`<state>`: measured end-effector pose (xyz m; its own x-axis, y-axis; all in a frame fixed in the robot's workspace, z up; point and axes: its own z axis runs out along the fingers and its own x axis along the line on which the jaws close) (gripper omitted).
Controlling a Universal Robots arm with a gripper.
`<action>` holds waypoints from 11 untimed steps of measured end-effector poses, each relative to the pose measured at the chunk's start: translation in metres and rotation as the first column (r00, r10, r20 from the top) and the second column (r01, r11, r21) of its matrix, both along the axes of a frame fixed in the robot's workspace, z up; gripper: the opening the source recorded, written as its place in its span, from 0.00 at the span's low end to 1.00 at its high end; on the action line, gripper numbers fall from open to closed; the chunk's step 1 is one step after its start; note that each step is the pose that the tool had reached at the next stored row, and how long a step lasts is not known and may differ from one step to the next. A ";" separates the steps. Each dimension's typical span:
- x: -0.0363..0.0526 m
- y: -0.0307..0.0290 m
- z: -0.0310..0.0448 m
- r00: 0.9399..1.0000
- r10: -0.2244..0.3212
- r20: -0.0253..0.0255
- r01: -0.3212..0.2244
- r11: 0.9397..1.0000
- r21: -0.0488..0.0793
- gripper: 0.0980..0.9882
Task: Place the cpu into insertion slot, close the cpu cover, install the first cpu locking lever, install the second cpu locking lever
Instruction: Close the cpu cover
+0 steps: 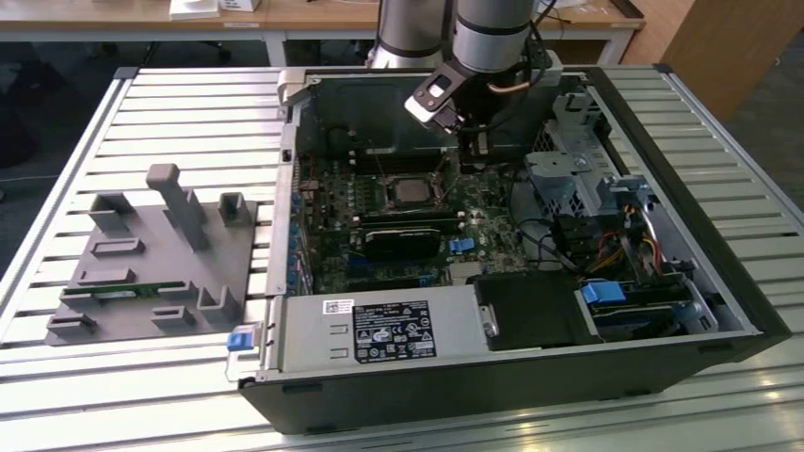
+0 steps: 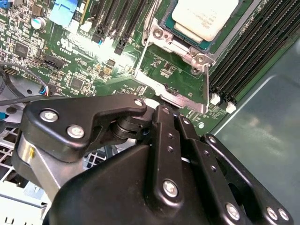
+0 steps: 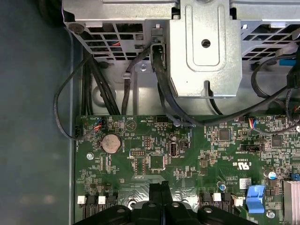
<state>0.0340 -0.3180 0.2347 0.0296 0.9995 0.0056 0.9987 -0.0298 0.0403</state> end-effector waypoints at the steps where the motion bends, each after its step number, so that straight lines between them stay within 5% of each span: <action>1: -0.0005 0.0000 0.0000 1.000 0.000 0.000 0.000 1.000 0.000 0.03; 11: -0.0046 0.0000 -0.0001 1.000 0.000 0.000 0.000 1.000 0.000 0.03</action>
<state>0.0294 -0.3180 0.2347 0.0296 0.9995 0.0056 0.9987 -0.0298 0.0403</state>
